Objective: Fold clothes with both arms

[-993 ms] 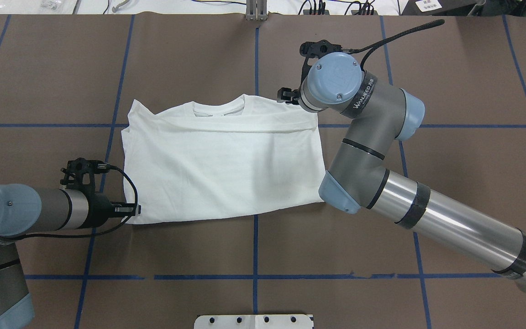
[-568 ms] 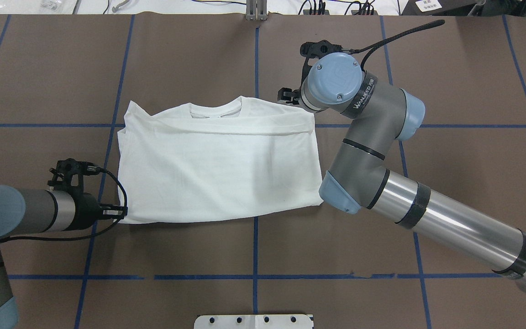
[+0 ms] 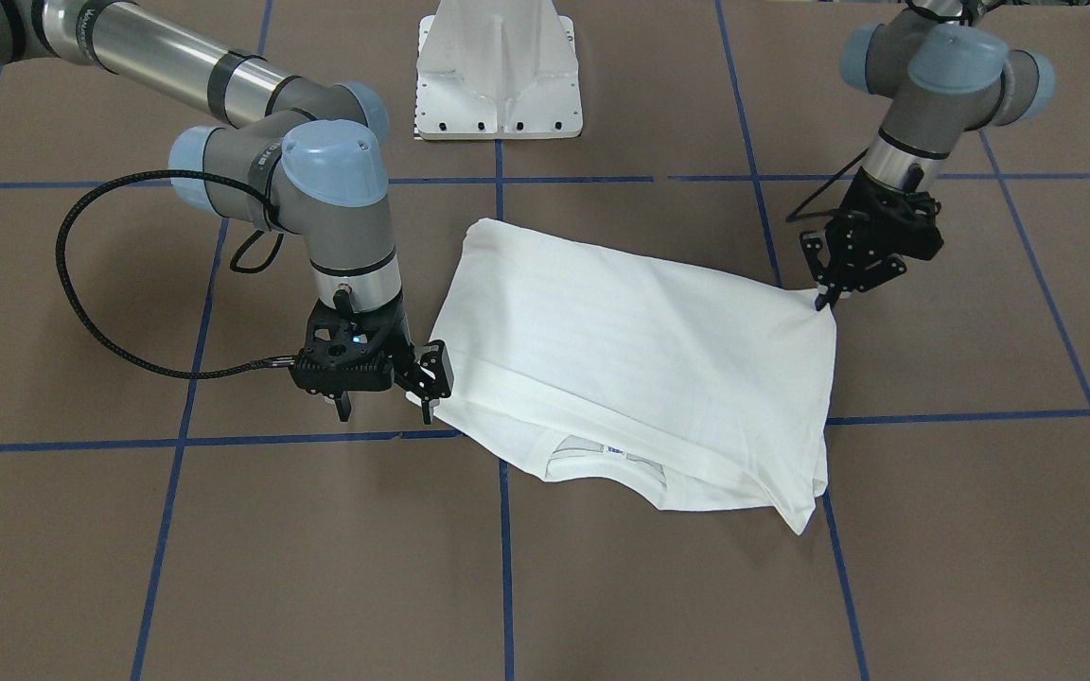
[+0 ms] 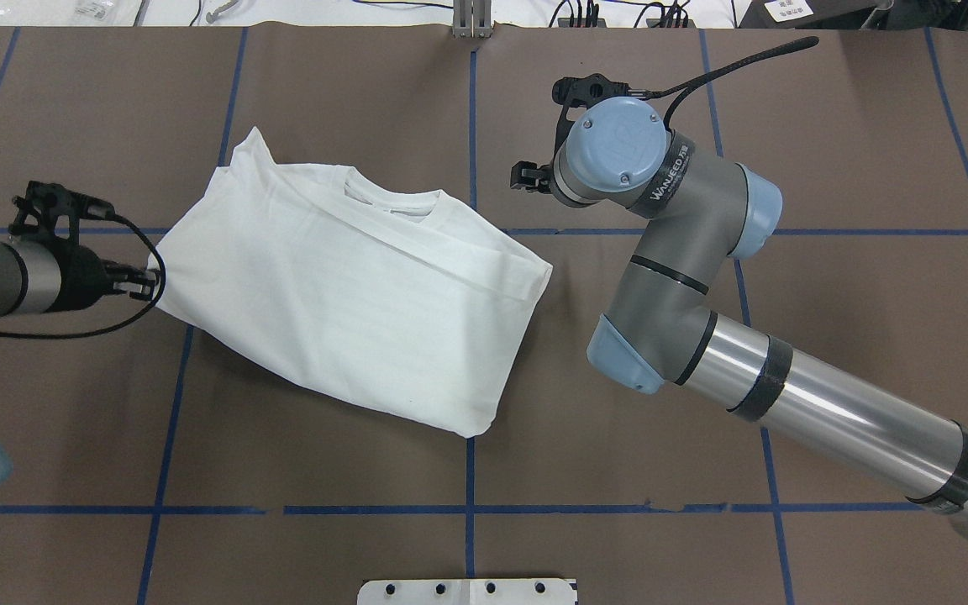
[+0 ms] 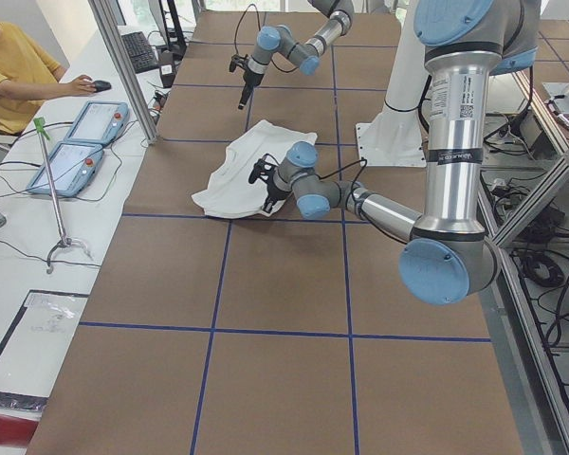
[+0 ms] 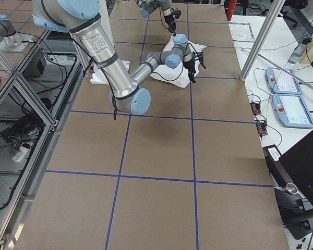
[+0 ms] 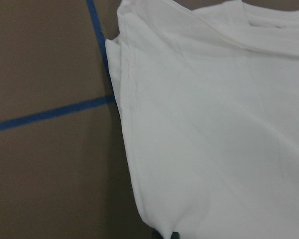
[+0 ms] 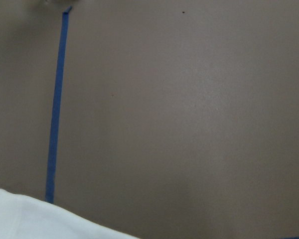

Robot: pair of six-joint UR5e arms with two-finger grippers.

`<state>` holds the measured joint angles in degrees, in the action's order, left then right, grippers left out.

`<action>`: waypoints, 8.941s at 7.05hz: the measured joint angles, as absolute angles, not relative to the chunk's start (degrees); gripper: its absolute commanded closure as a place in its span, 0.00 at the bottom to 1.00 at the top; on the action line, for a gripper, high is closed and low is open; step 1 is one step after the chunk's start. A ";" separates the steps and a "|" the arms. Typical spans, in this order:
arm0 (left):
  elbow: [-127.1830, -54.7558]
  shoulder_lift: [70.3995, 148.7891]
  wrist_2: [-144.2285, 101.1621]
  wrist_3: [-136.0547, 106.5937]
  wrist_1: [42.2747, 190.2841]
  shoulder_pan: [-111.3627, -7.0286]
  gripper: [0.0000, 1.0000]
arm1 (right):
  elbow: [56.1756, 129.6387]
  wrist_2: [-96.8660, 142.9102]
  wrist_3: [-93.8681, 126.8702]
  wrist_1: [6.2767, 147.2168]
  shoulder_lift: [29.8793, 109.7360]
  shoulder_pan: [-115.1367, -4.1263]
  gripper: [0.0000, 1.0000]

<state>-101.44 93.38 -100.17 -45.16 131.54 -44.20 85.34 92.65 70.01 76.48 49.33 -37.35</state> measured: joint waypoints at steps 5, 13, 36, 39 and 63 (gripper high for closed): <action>-61.22 127.58 -99.94 -34.32 129.52 -56.52 0.01 | 85.50 92.63 70.68 76.46 48.87 -37.16 0.00; -71.69 120.04 -101.94 -33.80 132.89 -56.42 0.00 | 58.08 86.47 76.67 61.68 30.69 -30.38 0.34; -74.92 116.90 -102.39 -33.67 132.98 -56.25 0.00 | 101.53 79.51 73.18 81.80 59.05 -20.18 0.00; -75.01 116.89 -102.39 -33.66 132.98 -56.25 0.00 | 98.14 87.05 73.31 86.75 51.06 -22.10 0.00; -76.49 115.93 -106.26 -33.70 132.98 -56.25 0.00 | 81.42 90.12 56.71 100.53 42.77 -34.53 0.00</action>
<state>-76.49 115.93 -106.26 -33.70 132.98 -56.25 81.42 90.12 56.71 100.53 42.77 -34.53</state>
